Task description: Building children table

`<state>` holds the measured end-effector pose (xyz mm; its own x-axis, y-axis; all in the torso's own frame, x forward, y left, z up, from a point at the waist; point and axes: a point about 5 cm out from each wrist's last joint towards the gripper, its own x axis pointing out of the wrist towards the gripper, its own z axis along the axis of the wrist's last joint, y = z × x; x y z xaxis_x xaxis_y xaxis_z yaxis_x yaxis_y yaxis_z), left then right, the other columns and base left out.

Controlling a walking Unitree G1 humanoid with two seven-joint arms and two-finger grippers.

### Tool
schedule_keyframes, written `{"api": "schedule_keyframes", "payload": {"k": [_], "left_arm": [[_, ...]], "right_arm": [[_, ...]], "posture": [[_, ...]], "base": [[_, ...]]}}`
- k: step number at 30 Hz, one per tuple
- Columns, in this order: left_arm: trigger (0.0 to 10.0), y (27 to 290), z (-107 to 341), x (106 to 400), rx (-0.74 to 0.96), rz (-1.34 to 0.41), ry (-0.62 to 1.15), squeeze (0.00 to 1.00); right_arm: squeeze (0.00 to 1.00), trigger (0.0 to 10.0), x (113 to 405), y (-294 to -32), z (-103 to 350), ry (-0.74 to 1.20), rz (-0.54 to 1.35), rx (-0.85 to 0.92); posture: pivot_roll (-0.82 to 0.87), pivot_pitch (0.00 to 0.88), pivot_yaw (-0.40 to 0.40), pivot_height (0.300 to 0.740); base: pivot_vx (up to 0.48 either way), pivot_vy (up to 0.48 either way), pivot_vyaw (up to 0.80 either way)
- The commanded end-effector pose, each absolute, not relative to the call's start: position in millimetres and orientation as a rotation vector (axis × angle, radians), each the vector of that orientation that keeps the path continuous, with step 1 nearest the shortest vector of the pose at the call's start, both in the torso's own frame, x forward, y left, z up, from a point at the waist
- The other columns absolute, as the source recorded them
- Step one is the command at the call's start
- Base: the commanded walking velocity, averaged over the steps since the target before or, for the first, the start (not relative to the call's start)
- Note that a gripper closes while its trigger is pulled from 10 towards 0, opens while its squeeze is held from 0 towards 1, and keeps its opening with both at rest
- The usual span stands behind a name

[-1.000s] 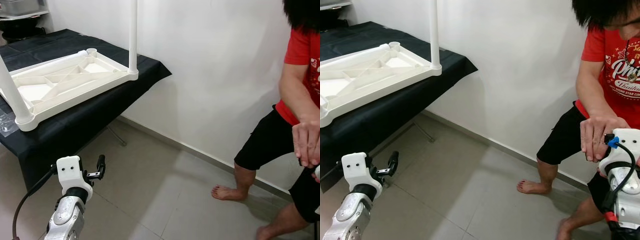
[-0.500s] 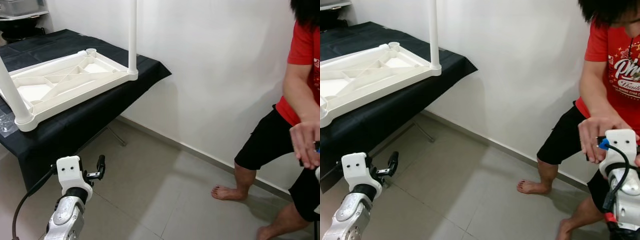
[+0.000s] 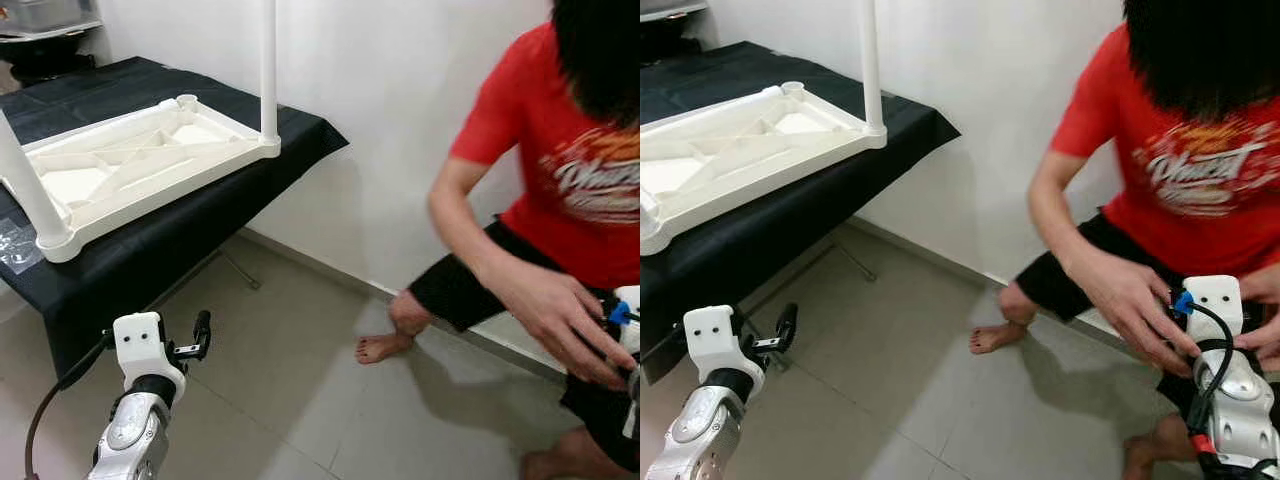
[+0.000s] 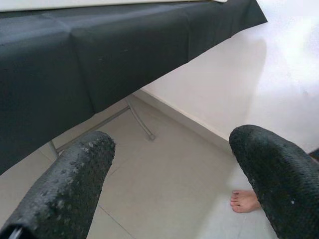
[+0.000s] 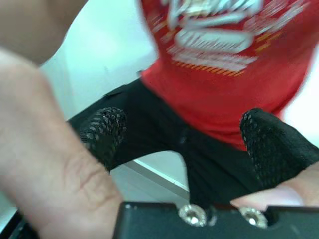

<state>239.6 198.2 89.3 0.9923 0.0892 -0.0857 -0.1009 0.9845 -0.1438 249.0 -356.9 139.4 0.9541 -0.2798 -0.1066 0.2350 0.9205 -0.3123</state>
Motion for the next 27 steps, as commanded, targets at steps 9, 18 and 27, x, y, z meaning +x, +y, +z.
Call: {"api": "schedule_keyframes", "payload": {"k": [9, 18, 27], "left_arm": [[10.0, 199.8, 89.7, 238.3, -0.128, 0.099, 0.087, 0.00], [10.0, 199.6, 89.4, 238.2, -0.129, 0.099, 0.087, 0.00], [10.0, 200.0, 89.5, 238.0, -0.130, 0.099, 0.086, 0.00]], "right_arm": [[0.00, 10.0, 248.7, -354.0, 134.3, 0.166, -0.257, -0.278], [0.00, 10.0, 249.8, -353.5, 134.9, 0.162, -0.254, -0.277], [0.00, 10.0, 252.5, -347.2, 136.3, 0.146, -0.226, -0.271]], "posture": [[-0.11, 0.041, -0.079, 0.740], [-0.11, 0.038, -0.083, 0.740], [-0.11, 0.038, -0.081, 0.740]], "base": [[0.000, 0.000, 0.00], [0.000, 0.000, 0.00], [0.000, 0.000, 0.00]]}}
